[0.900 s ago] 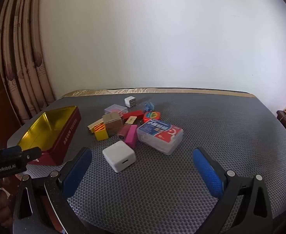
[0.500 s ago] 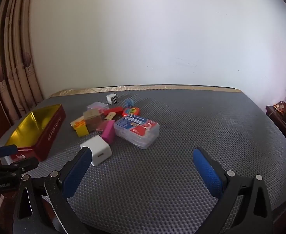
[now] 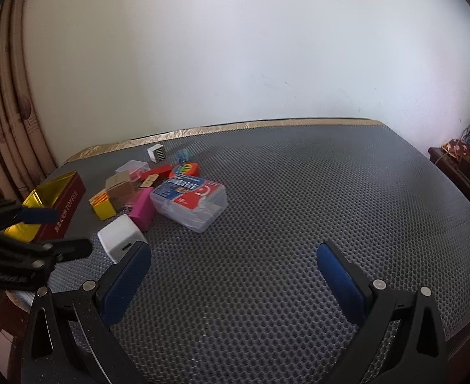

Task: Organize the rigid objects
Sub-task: 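Move the left tool toward the white square charger, then close the left tool on the white square charger, then carry the charger into the red tin and open the left tool while the right tool reaches the floss box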

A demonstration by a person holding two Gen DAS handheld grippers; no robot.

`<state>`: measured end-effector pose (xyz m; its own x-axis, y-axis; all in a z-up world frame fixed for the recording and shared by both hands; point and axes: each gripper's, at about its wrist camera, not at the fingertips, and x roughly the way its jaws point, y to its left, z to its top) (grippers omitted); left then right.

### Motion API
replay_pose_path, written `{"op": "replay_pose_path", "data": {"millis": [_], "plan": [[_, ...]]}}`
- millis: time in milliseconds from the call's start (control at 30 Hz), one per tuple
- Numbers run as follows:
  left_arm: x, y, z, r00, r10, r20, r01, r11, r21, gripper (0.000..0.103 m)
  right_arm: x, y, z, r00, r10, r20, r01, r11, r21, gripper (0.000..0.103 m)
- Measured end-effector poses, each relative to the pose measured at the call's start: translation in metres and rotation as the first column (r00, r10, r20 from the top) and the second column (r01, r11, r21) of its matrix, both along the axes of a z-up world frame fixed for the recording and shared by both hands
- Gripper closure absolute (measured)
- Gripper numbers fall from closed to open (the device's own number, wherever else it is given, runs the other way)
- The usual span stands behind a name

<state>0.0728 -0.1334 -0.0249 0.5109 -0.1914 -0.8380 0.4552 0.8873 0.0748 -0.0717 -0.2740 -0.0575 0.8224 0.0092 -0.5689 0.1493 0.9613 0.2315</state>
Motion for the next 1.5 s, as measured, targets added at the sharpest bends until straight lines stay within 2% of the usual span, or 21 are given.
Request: {"op": "replay_pose_path", "data": {"millis": [100,267,367,567,733,900,933,967,1000,1033,1133,1300,1500], "plan": [[0.023,0.001,-0.012,0.993,0.010,-0.118,-0.017,0.999,-0.052,0.019,0.005,-0.007,-0.006,1.000,-0.006,-0.023,0.006,1.000,0.015,0.000],[0.042,0.014,-0.023,0.975,0.099,-0.199,-0.127,0.983,-0.132,0.019,0.010,-0.016,-0.014,0.999,-0.007,-0.045,0.008,0.999,0.041,0.000],[0.055,0.013,-0.032,0.958,0.119,-0.260,-0.169,0.970,-0.176,0.019,0.012,-0.019,-0.019,0.998,-0.001,-0.060,0.005,0.998,0.057,0.000],[0.060,-0.006,-0.040,0.951,0.106,-0.292,-0.151,0.979,-0.137,0.019,0.013,-0.022,-0.024,0.997,0.010,-0.071,-0.005,0.998,0.071,0.000],[0.064,-0.004,-0.045,0.941,0.139,-0.309,-0.192,0.970,-0.151,0.019,0.016,-0.024,-0.026,0.997,0.014,-0.078,-0.008,0.997,0.081,0.000],[0.065,-0.010,-0.054,0.951,0.157,-0.267,-0.191,0.976,-0.104,0.019,0.019,-0.023,-0.029,0.996,0.029,-0.088,-0.022,0.996,0.088,0.000],[0.064,-0.014,-0.050,0.954,0.155,-0.255,-0.187,0.976,-0.108,0.023,0.019,-0.024,-0.029,0.996,0.030,-0.088,-0.022,0.996,0.088,0.000],[0.063,-0.016,-0.051,0.958,0.158,-0.240,-0.187,0.977,-0.103,0.033,0.020,-0.023,-0.030,0.995,0.030,-0.090,-0.022,0.996,0.089,0.000],[0.060,-0.017,-0.050,0.962,0.155,-0.223,-0.179,0.980,-0.091,0.039,0.021,-0.023,-0.031,0.995,0.030,-0.093,-0.021,0.996,0.090,0.000],[0.061,-0.018,-0.049,0.964,0.154,-0.216,-0.175,0.981,-0.086,0.039,0.022,-0.023,-0.032,0.995,0.031,-0.097,-0.022,0.995,0.094,0.000],[0.058,-0.013,-0.048,0.964,0.150,-0.220,-0.177,0.978,-0.111,0.039,0.023,-0.024,-0.036,0.993,0.035,-0.110,-0.024,0.994,0.105,0.000],[0.038,0.019,-0.047,0.957,0.153,-0.247,-0.203,0.960,-0.193,0.039,0.023,-0.026,-0.040,0.993,0.031,-0.110,-0.020,0.994,0.105,0.000],[0.011,0.041,-0.015,0.963,0.157,-0.219,-0.212,0.944,-0.251,0.039,0.024,-0.024,-0.041,0.994,0.037,-0.105,-0.026,0.995,0.101,0.000]]}}
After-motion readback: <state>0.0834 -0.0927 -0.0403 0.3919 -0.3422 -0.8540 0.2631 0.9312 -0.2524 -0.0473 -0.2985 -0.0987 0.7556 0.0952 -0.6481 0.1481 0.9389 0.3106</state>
